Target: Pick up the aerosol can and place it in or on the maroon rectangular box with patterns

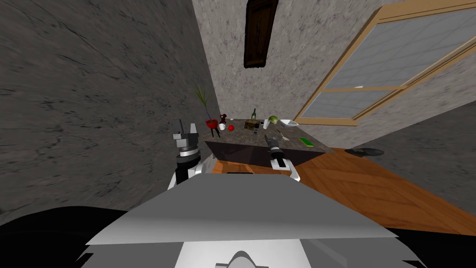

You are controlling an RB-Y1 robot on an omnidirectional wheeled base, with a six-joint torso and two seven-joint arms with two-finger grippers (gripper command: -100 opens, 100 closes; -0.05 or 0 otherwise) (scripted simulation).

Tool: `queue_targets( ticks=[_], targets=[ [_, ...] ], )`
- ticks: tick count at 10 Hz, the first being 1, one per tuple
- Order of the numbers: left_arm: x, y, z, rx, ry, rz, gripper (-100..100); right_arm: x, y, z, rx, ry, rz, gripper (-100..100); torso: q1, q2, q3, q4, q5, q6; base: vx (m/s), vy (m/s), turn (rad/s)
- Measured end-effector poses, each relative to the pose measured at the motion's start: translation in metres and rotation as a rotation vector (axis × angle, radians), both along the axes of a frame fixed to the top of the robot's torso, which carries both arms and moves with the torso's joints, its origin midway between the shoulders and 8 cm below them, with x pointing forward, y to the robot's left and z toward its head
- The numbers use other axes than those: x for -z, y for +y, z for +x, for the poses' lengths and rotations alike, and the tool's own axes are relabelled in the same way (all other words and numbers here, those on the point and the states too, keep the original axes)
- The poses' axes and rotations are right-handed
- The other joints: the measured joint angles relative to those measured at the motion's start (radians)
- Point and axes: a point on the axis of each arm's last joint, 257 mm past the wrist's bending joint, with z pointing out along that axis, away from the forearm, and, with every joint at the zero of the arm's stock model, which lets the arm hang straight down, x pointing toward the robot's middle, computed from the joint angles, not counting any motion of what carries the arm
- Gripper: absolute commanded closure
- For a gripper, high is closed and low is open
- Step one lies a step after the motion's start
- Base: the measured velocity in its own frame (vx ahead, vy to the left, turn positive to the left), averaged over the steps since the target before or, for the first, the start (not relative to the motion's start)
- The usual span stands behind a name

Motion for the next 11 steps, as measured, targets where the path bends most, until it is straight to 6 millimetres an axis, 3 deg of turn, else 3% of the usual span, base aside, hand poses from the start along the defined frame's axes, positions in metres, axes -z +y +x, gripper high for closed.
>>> queue_targets(
  ticks=[6, 11],
  targets=[
    [0.000, 0.000, 0.000, 0.000, 0.000, 0.000, 0, 0.021, -0.033, 0.020, 0.085, 0.061, -0.230, -100, 0.000, -0.005, -0.003, -0.001, 0.000, 0.000, 0.076, 0.054, 0.087],
    [0.000, 0.000, 0.000, 0.000, 0.000, 0.000, 0, 0.025, -0.052, 0.033, 0.134, 0.079, -0.358, -100, -0.001, -0.008, -0.005, -0.002, 0.000, 0.000, 0.127, 0.030, 0.071]
  ],
)
